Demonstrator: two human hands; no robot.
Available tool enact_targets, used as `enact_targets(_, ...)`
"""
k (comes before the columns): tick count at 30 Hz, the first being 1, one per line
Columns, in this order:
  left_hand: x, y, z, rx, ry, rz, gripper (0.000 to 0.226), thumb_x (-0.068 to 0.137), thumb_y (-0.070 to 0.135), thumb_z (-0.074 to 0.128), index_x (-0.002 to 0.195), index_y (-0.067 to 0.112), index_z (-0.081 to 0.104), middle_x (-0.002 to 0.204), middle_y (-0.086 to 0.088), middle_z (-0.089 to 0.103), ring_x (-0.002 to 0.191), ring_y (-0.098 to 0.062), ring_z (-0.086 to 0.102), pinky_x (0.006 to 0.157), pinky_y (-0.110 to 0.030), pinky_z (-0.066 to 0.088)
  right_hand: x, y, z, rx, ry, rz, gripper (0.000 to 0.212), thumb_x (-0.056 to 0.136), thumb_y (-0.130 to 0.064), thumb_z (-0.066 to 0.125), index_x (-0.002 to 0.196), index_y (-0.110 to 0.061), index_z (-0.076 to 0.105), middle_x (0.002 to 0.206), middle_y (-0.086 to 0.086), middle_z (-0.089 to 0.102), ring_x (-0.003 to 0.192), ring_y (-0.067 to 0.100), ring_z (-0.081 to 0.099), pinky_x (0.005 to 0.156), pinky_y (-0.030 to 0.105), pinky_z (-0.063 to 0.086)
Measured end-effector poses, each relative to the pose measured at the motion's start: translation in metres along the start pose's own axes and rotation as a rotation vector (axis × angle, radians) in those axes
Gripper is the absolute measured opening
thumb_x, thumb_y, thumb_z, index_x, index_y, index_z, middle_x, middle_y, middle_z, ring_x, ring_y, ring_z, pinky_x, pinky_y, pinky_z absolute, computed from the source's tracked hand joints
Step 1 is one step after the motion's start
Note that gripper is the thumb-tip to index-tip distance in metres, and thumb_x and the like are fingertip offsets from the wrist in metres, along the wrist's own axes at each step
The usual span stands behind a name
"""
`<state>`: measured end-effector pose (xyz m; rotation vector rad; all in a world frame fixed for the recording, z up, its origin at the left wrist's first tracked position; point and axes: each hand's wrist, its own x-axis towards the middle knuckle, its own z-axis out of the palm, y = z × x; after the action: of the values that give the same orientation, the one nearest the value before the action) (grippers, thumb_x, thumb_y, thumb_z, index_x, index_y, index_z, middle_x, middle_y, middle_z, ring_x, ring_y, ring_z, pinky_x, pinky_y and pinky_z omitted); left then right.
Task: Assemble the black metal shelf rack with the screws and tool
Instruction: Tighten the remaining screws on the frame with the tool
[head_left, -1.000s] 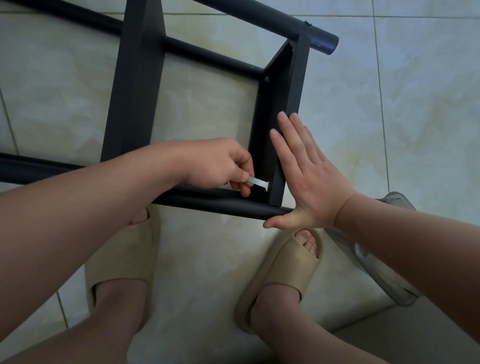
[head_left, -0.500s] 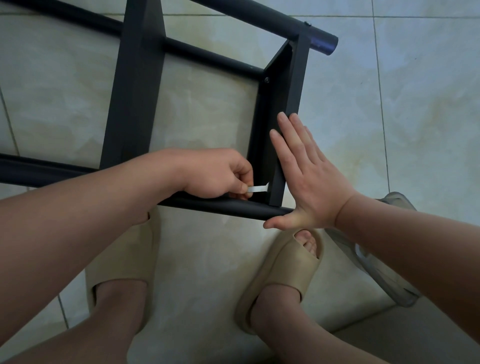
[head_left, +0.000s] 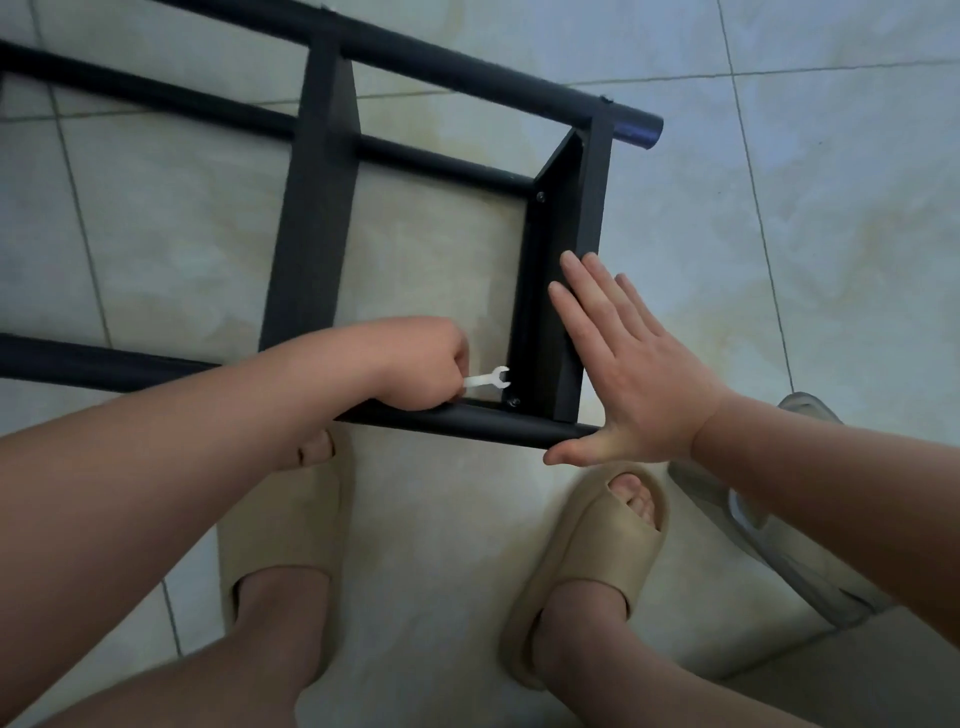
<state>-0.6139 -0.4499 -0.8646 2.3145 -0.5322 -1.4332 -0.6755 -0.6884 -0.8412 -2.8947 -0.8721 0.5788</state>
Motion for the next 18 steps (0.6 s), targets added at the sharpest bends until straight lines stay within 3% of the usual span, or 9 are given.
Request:
enact_targets(5,-0.034,0.004,-0.036,0.019,0.206,-0.119,0.018,0.09,0.017,0.052,0.09,0.015,0.07,0.092,-0.004,0.073,0.085,-0.026,0.066,0.079,-0.04,0.057,0.001,-0.011,-0.042,0.117,-0.142,0.103,0.136,0.063,-0.103,0.033,0.163,-0.019,-0.006,0.165,-0.002,-0.03,0.154,0.018,-0.025,0.126,0.039,-0.009)
enact_targets(8,-0.044,0.02,-0.065,0.028,0.426,-0.073,0.017,0.092,0.021,0.05,0.09,0.02,0.067,0.092,-0.001,0.07,0.085,-0.025,0.064,0.077,-0.04,0.056,0.015,-0.013,-0.068,0.172,-0.088,0.158,0.117,0.078,-0.084,0.052,0.163,-0.024,-0.001,0.171,-0.004,-0.009,0.156,0.016,-0.015,0.127,0.037,-0.002)
enact_targets(10,-0.04,0.033,-0.088,0.06,0.603,-0.032,0.014,0.094,0.023,0.047,0.094,0.022,0.061,0.098,0.001,0.066,0.089,-0.025,0.06,0.073,-0.036,0.047,0.031,-0.006,-0.086,0.202,-0.041,0.217,0.106,0.085,-0.067,0.064,0.163,-0.025,0.005,0.171,-0.004,0.006,0.157,0.016,-0.005,0.127,0.037,0.006)
enact_targets(13,-0.021,0.05,-0.127,0.15,0.788,0.015,0.012,0.097,0.018,0.043,0.103,0.02,0.053,0.11,-0.005,0.059,0.103,-0.031,0.051,0.077,-0.038,0.034,0.061,0.015,-0.11,0.255,0.049,0.323,0.096,0.088,-0.052,0.071,0.162,-0.026,0.015,0.167,-0.003,0.022,0.156,0.018,0.007,0.123,0.042,0.015)
enact_targets(15,-0.004,0.055,-0.152,0.188,0.821,0.003,0.016,0.096,0.013,0.042,0.109,0.016,0.051,0.113,-0.008,0.058,0.103,-0.032,0.049,0.077,-0.038,0.033,0.082,0.032,-0.117,0.277,0.074,0.388,0.092,0.089,-0.048,0.071,0.161,-0.026,0.018,0.165,-0.002,0.027,0.155,0.02,0.011,0.121,0.043,0.018)
enact_targets(18,0.026,0.054,-0.176,0.16,0.737,-0.088,0.015,0.097,0.013,0.04,0.11,0.014,0.047,0.106,-0.009,0.057,0.092,-0.031,0.05,0.072,-0.037,0.034,0.108,0.057,-0.111,0.256,-0.019,0.474,0.093,0.089,-0.048,0.071,0.161,-0.026,0.017,0.165,0.0,0.026,0.154,0.023,0.014,0.12,0.044,0.021)
